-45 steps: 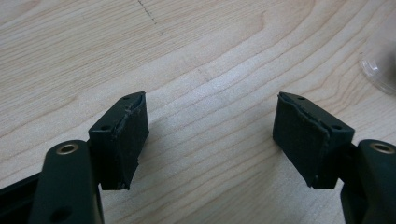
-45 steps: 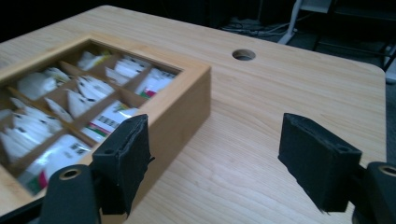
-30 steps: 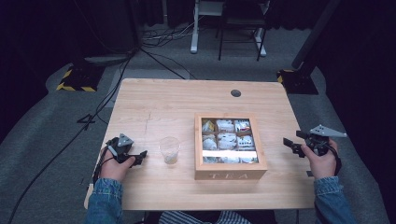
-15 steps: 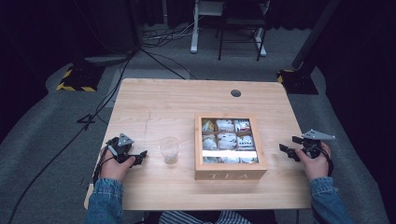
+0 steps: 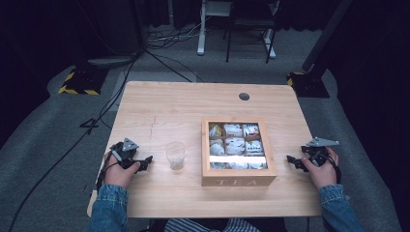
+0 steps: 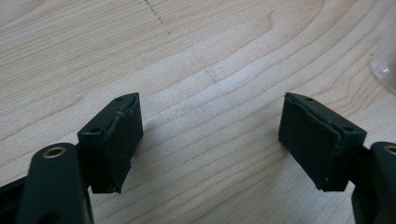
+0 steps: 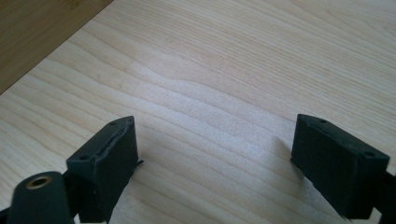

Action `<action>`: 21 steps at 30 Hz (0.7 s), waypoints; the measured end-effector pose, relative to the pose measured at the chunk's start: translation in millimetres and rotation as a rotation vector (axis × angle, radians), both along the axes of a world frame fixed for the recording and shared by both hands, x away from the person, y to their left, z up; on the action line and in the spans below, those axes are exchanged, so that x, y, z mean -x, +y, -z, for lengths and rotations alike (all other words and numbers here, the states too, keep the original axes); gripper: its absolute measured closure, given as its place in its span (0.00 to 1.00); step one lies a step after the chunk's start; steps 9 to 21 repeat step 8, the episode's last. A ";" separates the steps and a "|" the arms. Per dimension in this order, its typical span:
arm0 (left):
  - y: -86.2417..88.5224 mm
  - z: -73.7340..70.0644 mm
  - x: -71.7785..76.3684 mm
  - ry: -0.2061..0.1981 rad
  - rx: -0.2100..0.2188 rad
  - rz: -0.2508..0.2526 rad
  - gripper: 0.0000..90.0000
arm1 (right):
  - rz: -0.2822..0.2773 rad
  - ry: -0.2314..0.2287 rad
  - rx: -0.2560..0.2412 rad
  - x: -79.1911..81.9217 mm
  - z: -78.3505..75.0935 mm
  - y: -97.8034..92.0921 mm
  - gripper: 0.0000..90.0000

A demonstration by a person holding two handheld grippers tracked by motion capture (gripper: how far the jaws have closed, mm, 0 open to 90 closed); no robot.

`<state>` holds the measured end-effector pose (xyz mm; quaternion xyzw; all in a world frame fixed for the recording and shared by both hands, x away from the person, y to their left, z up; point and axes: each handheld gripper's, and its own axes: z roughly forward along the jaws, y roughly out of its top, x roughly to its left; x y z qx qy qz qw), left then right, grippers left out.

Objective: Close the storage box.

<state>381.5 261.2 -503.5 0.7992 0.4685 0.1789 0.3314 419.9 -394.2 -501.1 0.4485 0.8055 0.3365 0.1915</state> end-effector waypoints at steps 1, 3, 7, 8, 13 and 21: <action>0.0 0.0 0.0 0.000 0.000 0.000 0.25 | 0.012 -0.003 -0.005 1.0 0.5 0.3 0.16; -0.1 0.2 0.0 -0.001 0.001 -0.002 0.25 | 0.023 -0.011 -0.011 2.3 1.3 0.1 0.16; -2.0 0.3 0.2 0.004 -0.003 -0.030 0.21 | 0.048 -0.025 -0.016 4.9 2.6 1.1 0.16; -2.6 0.6 0.3 0.002 -0.002 -0.037 0.21 | 0.049 -0.026 -0.017 4.8 2.7 1.1 0.16; -2.6 0.6 0.3 0.002 -0.002 -0.037 0.21 | 0.049 -0.026 -0.017 4.8 2.7 1.1 0.16; -2.6 0.6 0.3 0.002 -0.002 -0.037 0.21 | 0.049 -0.026 -0.017 4.8 2.7 1.1 0.16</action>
